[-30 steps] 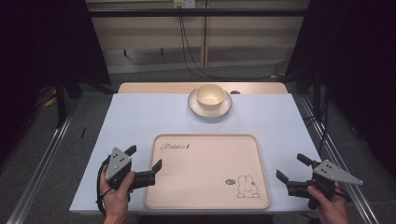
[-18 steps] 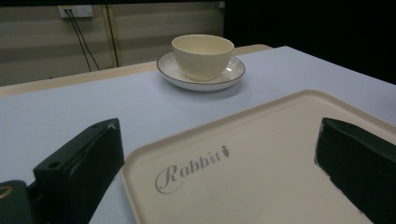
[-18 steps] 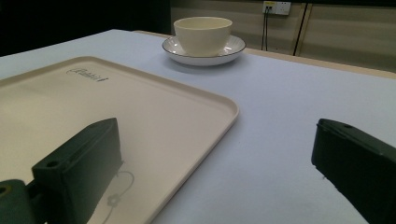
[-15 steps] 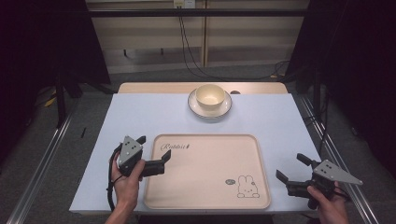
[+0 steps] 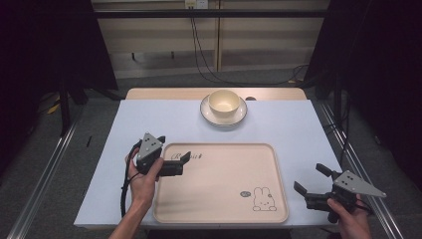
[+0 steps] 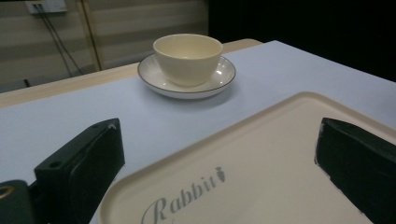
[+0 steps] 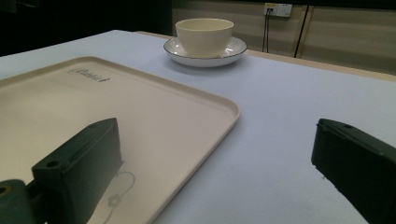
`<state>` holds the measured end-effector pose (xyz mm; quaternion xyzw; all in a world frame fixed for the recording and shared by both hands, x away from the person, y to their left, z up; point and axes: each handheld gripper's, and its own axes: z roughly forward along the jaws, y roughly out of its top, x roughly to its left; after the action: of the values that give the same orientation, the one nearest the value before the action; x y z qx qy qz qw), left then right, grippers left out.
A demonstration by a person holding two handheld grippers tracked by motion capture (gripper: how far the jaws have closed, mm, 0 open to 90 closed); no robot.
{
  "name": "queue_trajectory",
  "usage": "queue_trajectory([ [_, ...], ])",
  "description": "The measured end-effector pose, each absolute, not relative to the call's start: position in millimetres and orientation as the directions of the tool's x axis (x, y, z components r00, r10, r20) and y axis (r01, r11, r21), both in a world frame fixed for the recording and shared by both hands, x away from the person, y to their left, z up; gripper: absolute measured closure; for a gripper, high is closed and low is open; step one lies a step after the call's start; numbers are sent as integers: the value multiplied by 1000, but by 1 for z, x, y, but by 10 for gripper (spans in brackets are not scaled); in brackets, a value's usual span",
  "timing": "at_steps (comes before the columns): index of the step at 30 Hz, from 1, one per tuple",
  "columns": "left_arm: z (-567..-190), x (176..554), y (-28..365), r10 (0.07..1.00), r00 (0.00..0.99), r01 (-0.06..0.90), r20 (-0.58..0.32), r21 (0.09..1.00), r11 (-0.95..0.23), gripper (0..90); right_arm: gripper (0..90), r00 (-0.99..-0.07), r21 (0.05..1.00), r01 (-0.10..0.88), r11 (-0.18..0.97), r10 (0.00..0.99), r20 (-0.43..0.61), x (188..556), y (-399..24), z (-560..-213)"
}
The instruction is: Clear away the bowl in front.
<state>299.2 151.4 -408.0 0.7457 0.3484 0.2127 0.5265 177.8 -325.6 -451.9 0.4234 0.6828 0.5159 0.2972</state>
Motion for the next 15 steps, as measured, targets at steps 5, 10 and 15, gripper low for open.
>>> queue_trajectory([
  [5, -408, 312, 145, 732, 676, 308, -91, 936, -169, 22, 14, -472, 956, 268, 120, 881, 22, 178, -326, -452],
  [10, -412, 322, 141, 753, 657, 290, -33, 933, -212, 23, 14, -473, 956, 267, 120, 881, 22, 178, -326, -452],
  [15, -416, 335, 136, 756, 654, 311, -40, 925, -220, 22, 15, -475, 956, 268, 120, 880, 23, 178, -326, -453],
])
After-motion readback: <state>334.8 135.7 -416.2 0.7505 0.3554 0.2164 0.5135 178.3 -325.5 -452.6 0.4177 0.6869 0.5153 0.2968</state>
